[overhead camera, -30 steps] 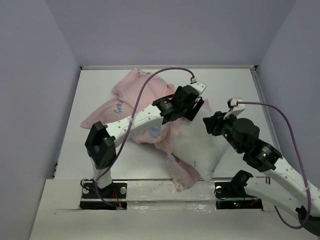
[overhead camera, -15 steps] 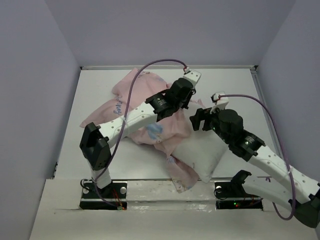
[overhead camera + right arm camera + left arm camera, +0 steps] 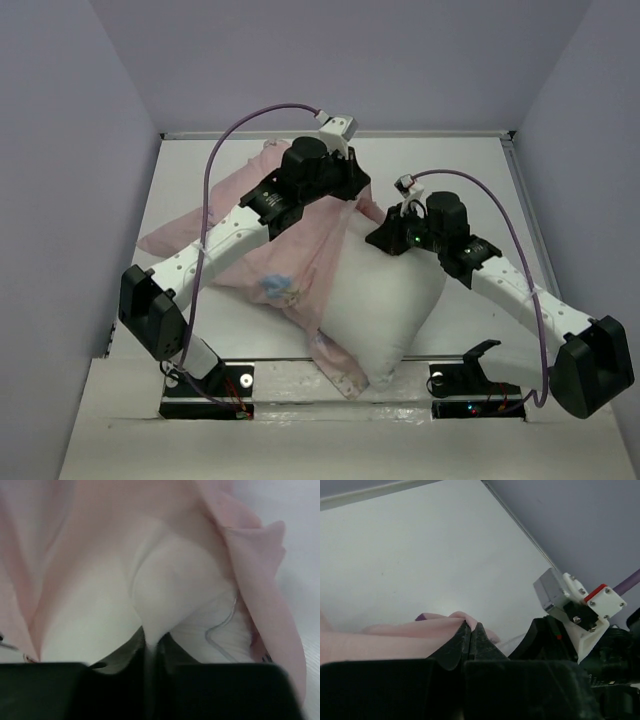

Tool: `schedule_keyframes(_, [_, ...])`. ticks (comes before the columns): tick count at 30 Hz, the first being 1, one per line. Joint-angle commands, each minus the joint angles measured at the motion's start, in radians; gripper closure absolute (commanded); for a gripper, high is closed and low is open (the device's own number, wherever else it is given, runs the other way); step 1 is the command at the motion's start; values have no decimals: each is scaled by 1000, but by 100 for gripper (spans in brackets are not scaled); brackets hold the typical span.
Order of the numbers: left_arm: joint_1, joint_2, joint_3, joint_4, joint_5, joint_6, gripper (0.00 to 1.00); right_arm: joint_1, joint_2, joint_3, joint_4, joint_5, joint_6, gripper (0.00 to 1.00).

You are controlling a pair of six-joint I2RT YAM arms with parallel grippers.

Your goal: Put the pillow into the pillowcase

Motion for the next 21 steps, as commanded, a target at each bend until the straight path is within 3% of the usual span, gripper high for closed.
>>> schedule_keyframes(1, [0,-15,14,234,185,-102,100,7,-15,-13,216,-370,119,100])
schedule_keyframes(6, [-38,-15,5,285,236,-170,100,7,-93,-44,503,-349,227,100])
schedule_keyframes(13, [-74,-136,-128,377,279,-274,100,7,7,-101,971,34,345,100])
schedule_keyframes(18, [-124,-130,-137,380,344,-322,100,7,190,-64,1002,393,408,100])
schedule_keyframes(21, [-185,-91,-139,400,341,-332,100,7,304,-26,907,603,526,100])
